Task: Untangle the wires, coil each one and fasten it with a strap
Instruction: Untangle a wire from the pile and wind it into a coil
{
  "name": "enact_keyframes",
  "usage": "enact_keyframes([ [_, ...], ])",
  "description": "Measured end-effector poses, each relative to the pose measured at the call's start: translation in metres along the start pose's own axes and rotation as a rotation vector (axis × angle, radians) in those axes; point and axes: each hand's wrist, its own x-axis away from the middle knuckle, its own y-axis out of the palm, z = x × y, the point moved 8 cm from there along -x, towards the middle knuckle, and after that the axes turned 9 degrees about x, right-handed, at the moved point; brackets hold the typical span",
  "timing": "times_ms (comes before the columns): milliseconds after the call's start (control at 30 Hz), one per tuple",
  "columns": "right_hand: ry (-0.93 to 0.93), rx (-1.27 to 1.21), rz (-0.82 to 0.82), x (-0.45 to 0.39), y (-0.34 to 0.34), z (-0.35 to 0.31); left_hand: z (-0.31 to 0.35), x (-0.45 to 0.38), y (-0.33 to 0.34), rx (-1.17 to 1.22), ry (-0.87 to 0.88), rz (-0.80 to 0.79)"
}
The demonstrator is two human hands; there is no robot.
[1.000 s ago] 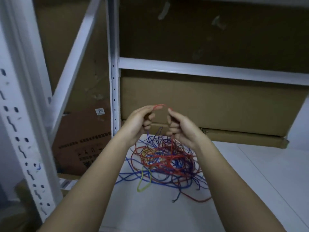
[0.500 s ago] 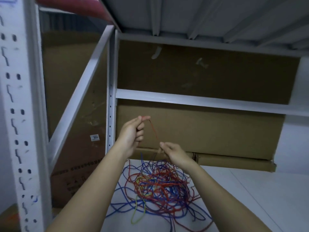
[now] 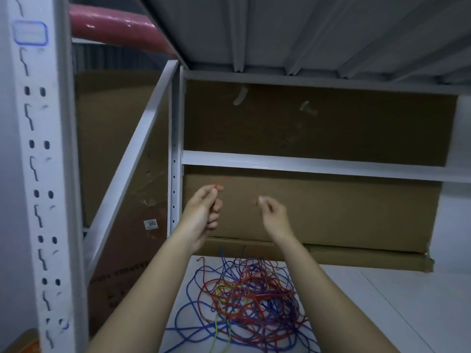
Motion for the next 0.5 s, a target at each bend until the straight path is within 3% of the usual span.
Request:
enact_keyframes([
  [100,0.018,0.119,-0.191,0.009,0.03,0.035,0.0,0.001,-0.001,0.08,-0.047,0.033],
  [367,-0.126,0.15,-0.04,0.042,0.05,0.048,-0.012,0.0,-0.004,0.51,-0.12,0.04],
  [500,-0.243,0.305,0.001,0.07,0.052,0.051,-0.021,-0.001,-0.018,0.423,-0.071,0.119],
])
